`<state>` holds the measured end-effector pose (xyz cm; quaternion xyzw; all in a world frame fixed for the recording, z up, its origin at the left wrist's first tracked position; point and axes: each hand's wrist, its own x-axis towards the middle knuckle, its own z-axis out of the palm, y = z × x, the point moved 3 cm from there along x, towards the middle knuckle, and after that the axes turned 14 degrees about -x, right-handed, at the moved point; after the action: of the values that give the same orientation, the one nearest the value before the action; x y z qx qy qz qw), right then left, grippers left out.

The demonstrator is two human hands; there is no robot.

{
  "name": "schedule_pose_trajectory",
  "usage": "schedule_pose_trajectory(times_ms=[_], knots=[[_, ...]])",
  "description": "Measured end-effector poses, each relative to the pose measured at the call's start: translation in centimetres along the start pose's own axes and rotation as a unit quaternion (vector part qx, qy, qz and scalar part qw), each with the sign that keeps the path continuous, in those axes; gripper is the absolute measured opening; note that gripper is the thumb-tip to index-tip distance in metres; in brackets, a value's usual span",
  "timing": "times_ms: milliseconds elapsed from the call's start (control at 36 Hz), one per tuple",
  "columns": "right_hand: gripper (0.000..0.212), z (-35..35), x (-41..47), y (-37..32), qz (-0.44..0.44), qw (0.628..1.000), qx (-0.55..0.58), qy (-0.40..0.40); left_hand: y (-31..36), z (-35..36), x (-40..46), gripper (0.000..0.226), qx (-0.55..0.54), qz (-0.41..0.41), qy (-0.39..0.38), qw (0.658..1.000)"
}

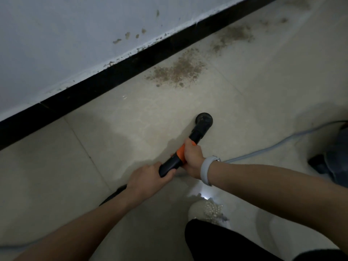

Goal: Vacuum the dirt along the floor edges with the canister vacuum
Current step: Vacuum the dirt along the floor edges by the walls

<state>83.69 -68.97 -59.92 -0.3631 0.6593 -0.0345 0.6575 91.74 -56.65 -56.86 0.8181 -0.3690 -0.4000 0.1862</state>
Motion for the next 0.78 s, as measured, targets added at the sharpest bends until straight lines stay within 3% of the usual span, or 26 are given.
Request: schedule_pose_trajectory(times_ms=[194,250,333,472,778], knots=[[0.039,8.1,-1.5,0.3,0.006,0.994,-0.084,-0.064,-5.6,-4.1,-2.2,0.037,-0.041,-0.06,0.054,0.996],[0.039,10.6,-1.9,0.9,-0.017,0.986,-0.118,-0.116,-7.5,-5.1,-2.9,0.037,-0.051,-0.082,0.069,0.993],[0.062,12.8,-2.7,2.2,-0.023,0.974,-0.199,-0.102,-9.8,-6.0,-4.0,0.033,-0.063,-0.106,0.08,0.989],[0.084,13.1,-3.0,2.6,-0.021,0.976,-0.196,-0.095,-10.5,-5.9,-4.4,0.03,-0.059,-0.1,0.083,0.99],[0.055,4.1,-0.5,-0.2,-0.016,0.994,-0.099,-0.032,-2.9,-2.3,-0.5,0.036,-0.022,-0.028,0.009,0.999]])
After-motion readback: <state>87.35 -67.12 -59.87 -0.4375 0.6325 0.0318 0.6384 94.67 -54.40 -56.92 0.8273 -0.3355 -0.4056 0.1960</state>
